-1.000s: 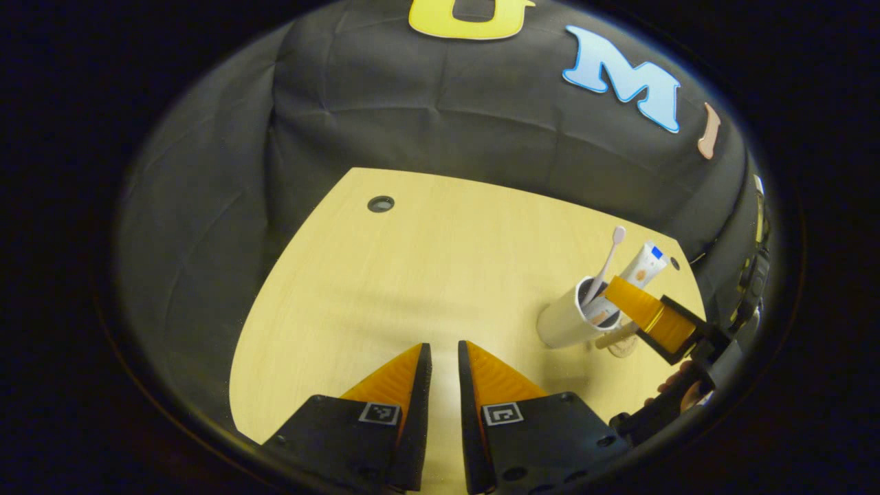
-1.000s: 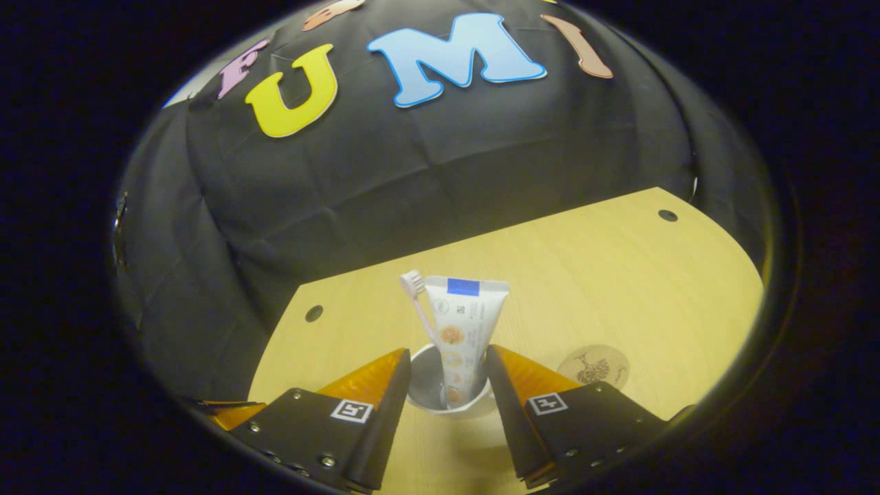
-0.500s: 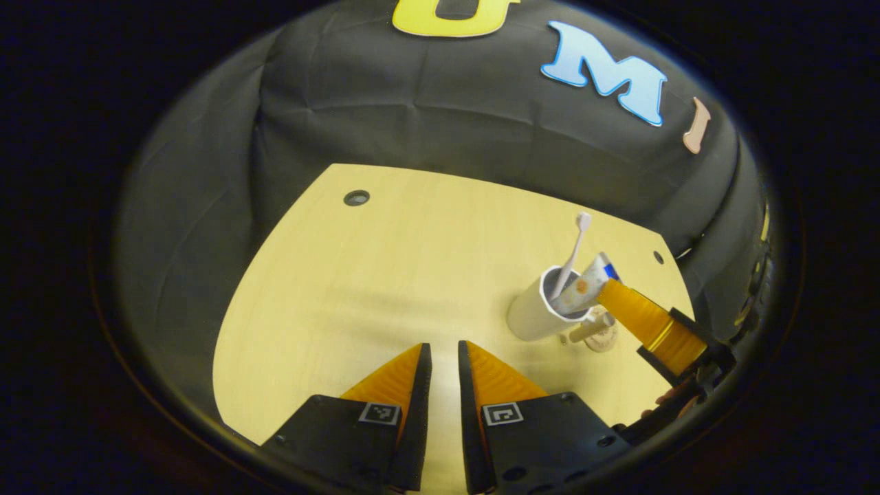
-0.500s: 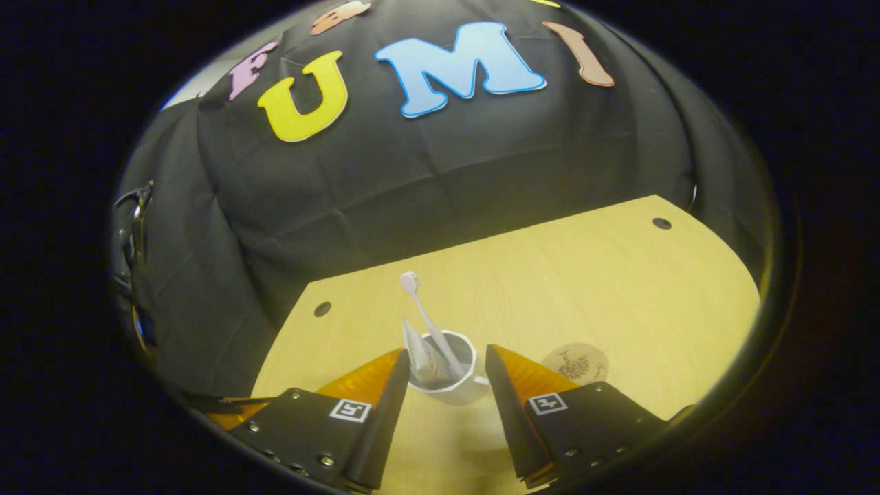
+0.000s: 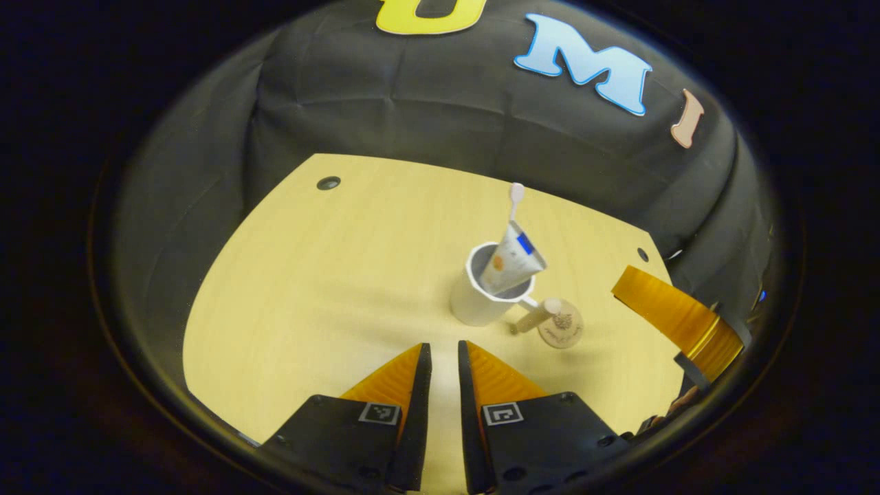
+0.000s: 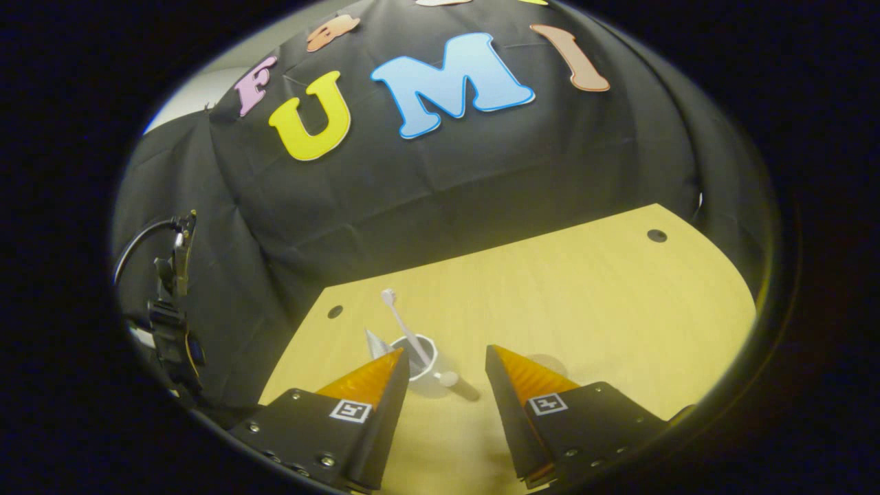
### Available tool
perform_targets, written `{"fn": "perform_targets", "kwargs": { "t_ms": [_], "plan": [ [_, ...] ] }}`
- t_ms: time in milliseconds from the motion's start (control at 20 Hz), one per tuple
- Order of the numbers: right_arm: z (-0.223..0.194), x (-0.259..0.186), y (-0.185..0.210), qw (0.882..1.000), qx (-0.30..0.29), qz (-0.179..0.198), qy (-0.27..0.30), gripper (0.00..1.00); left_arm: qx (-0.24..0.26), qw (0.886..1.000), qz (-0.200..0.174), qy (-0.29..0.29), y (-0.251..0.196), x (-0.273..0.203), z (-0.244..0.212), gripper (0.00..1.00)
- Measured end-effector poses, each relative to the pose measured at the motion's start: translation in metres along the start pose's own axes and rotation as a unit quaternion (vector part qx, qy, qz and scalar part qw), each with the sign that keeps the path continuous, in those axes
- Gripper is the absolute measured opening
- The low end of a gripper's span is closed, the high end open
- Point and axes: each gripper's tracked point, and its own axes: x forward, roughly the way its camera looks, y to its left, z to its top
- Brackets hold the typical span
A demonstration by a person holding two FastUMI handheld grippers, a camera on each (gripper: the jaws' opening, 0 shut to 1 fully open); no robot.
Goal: Put the toothbrush and toothpaste on the desktop into the cup, then pick up the cup and place it on the coaster on the desktop.
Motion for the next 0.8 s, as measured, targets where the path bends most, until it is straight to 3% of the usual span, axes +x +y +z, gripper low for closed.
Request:
{"fn": "perform_targets", "kwargs": {
  "t_ms": [450, 600, 800],
  "plan": [
    [0.025, -0.02, -0.098, 1.0, 0.005, -0.01, 0.008, 0.68, -0.06, 0.998, -0.005, -0.007, -0.097, 0.025, -0.001, 0.29],
    [0.028, -0.017, -0.117, 1.0, 0.013, -0.011, 0.017, 0.68, -0.05, 0.999, 0.016, -0.006, -0.109, 0.036, 0.0, 0.57],
    [0.032, -0.013, -0.132, 0.999, 0.021, -0.009, 0.024, 0.68, -0.05, 0.998, 0.046, -0.004, -0.121, 0.055, -0.002, 0.57]
  ]
}}
